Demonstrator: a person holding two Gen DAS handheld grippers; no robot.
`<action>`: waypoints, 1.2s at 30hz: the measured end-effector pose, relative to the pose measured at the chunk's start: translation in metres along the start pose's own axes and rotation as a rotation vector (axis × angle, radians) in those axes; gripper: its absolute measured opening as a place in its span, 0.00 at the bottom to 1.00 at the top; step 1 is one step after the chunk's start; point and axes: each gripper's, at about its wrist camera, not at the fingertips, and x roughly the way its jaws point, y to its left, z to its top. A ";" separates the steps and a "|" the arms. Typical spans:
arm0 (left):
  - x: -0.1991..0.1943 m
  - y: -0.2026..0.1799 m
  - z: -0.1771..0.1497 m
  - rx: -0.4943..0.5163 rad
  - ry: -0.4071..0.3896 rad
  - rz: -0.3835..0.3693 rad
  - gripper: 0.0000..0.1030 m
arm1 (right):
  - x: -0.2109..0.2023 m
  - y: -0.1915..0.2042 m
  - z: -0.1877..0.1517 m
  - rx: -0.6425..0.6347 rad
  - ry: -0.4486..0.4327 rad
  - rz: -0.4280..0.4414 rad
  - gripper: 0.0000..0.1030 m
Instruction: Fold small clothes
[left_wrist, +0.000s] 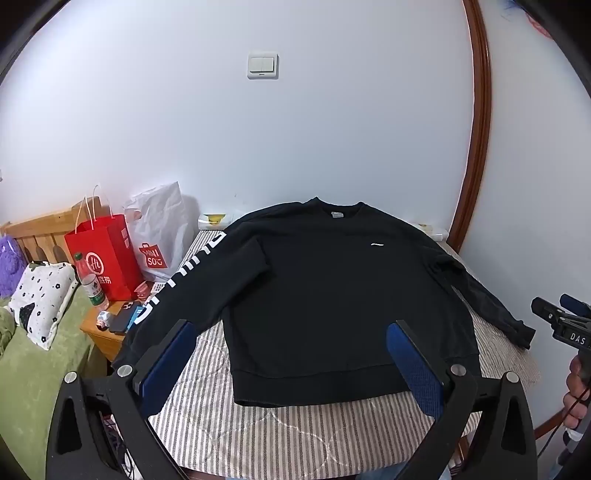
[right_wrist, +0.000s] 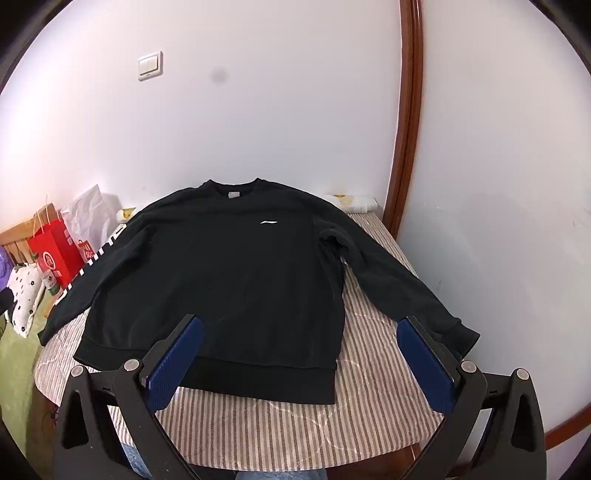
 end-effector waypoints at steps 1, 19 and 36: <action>0.000 0.001 0.000 0.000 0.000 0.000 1.00 | 0.000 -0.001 0.000 0.003 0.000 0.002 1.00; -0.003 0.004 0.003 -0.003 0.002 0.009 1.00 | -0.003 -0.007 -0.003 0.024 -0.006 0.012 1.00; -0.004 0.009 0.004 -0.004 -0.002 0.007 1.00 | -0.002 -0.007 -0.007 0.036 -0.005 0.014 1.00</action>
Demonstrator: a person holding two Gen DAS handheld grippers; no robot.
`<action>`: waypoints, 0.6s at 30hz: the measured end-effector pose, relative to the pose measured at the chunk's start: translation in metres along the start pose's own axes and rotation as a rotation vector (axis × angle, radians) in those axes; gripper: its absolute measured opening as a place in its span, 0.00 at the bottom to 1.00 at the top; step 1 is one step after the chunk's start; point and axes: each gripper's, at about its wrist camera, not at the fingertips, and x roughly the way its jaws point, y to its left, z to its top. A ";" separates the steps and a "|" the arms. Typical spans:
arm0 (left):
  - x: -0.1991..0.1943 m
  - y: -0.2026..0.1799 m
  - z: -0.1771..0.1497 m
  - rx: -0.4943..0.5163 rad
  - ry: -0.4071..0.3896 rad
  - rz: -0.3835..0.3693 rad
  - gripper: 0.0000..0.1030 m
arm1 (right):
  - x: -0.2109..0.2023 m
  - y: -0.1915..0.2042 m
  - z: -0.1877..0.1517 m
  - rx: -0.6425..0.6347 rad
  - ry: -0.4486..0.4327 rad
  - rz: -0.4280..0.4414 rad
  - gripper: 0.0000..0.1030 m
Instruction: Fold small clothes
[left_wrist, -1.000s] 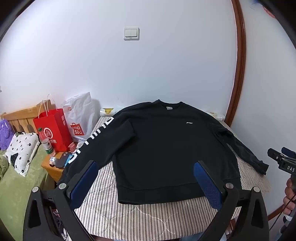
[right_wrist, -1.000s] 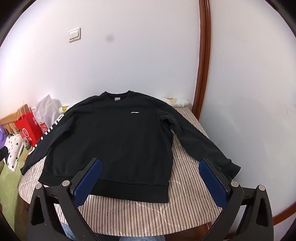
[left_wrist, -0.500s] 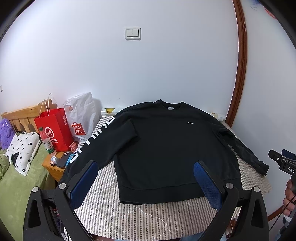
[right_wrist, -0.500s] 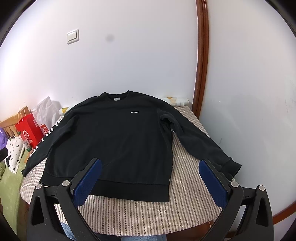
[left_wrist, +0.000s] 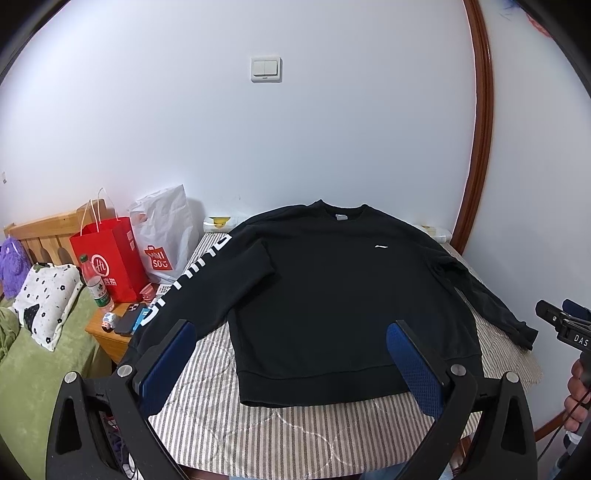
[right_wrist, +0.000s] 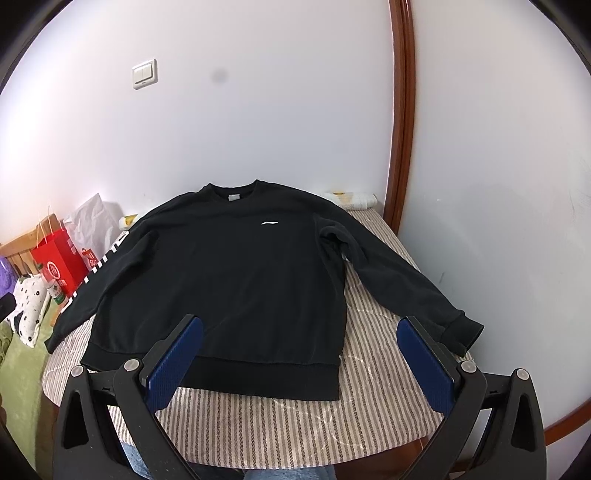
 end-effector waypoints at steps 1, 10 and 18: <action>-0.001 -0.001 -0.002 0.002 -0.001 0.002 1.00 | 0.000 0.000 0.000 0.000 0.000 0.001 1.00; -0.001 0.000 -0.001 0.004 -0.005 0.014 1.00 | -0.002 -0.001 -0.002 0.011 -0.003 0.003 1.00; 0.000 -0.005 -0.005 0.004 -0.001 0.009 1.00 | -0.004 -0.002 -0.003 0.012 -0.005 0.000 1.00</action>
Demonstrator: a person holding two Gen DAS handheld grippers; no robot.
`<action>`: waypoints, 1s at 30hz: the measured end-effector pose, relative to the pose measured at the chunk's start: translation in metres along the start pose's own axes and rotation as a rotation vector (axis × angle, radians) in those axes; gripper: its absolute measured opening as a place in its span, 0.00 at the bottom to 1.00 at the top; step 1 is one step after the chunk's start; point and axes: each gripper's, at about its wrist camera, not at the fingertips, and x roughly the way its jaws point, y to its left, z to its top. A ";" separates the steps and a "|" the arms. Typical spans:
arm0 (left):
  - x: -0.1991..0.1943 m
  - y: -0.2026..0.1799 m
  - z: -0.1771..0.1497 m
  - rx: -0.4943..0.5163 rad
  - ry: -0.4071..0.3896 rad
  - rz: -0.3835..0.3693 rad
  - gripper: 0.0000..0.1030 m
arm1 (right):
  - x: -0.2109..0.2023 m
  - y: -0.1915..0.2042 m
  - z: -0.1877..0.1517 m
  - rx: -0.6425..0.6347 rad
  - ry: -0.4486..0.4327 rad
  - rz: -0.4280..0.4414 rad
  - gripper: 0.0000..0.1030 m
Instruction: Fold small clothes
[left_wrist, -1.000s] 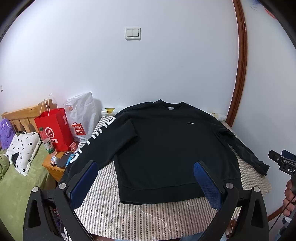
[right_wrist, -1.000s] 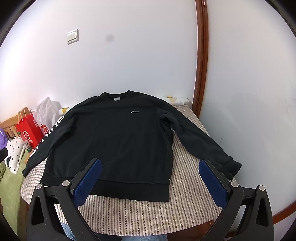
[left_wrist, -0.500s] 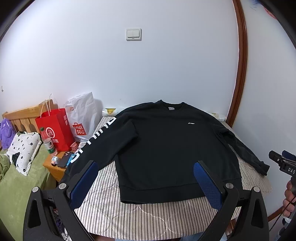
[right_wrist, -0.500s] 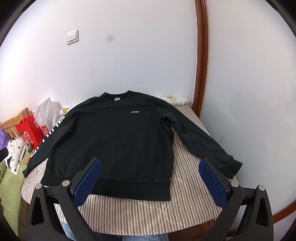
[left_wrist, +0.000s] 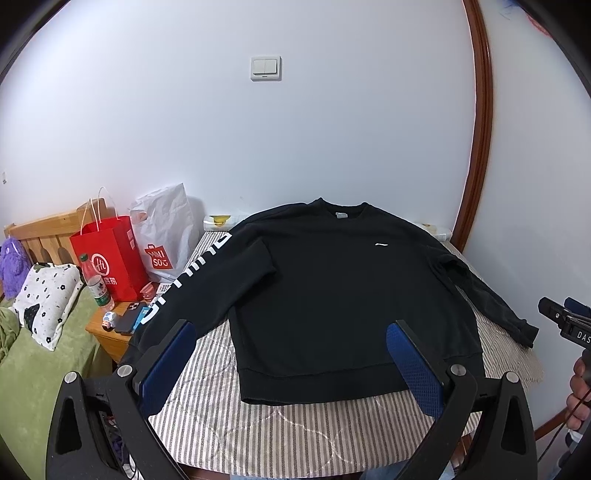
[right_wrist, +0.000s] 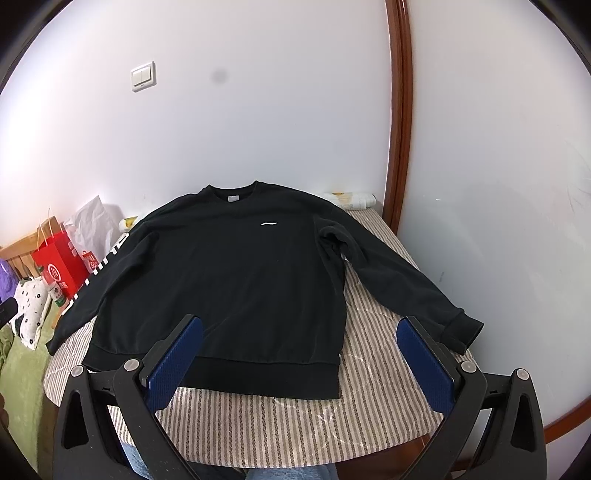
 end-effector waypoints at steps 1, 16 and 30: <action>0.000 -0.001 0.000 0.000 -0.001 0.001 1.00 | 0.000 0.000 0.000 0.000 0.000 0.000 1.00; 0.001 -0.006 -0.005 -0.002 -0.001 -0.013 1.00 | -0.001 0.001 0.000 -0.002 -0.001 0.003 1.00; 0.009 0.000 -0.003 0.000 0.000 -0.007 1.00 | 0.004 0.006 0.002 -0.007 0.006 0.009 1.00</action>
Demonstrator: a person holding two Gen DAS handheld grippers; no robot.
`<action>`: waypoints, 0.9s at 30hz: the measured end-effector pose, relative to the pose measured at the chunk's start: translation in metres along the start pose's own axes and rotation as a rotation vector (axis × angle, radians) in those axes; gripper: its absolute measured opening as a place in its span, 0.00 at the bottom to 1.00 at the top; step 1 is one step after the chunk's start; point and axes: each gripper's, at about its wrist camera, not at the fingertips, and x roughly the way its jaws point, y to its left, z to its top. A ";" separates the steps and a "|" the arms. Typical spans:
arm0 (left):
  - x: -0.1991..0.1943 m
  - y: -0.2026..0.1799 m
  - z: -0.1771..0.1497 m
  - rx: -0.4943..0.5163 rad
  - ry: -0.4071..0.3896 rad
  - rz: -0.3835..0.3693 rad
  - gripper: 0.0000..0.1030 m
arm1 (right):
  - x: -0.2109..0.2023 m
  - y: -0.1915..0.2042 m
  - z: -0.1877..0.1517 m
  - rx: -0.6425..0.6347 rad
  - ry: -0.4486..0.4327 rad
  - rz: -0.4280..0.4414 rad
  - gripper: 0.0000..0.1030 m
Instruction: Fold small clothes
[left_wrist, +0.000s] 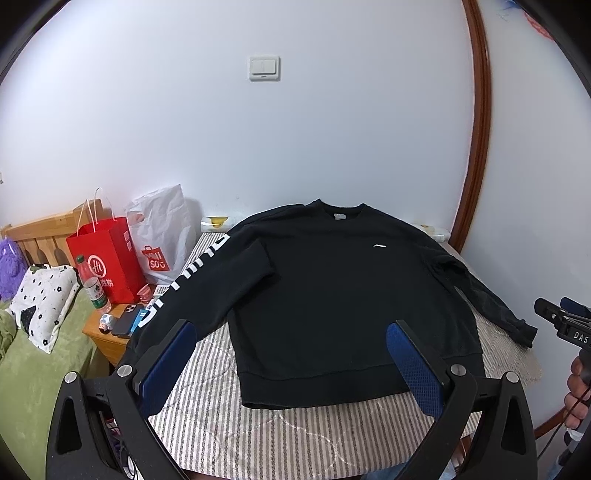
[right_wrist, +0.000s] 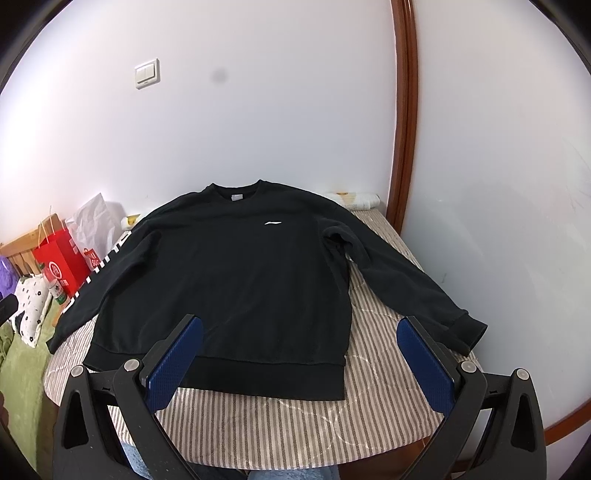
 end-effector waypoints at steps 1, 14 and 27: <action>0.002 0.003 -0.001 -0.005 0.003 -0.002 1.00 | 0.001 0.001 0.000 0.001 0.001 0.002 1.00; 0.055 0.060 -0.034 -0.104 0.097 0.043 0.98 | 0.048 0.022 -0.013 -0.012 0.080 0.017 1.00; 0.119 0.142 -0.066 -0.169 0.206 0.188 0.98 | 0.107 0.057 -0.023 -0.047 0.166 0.028 1.00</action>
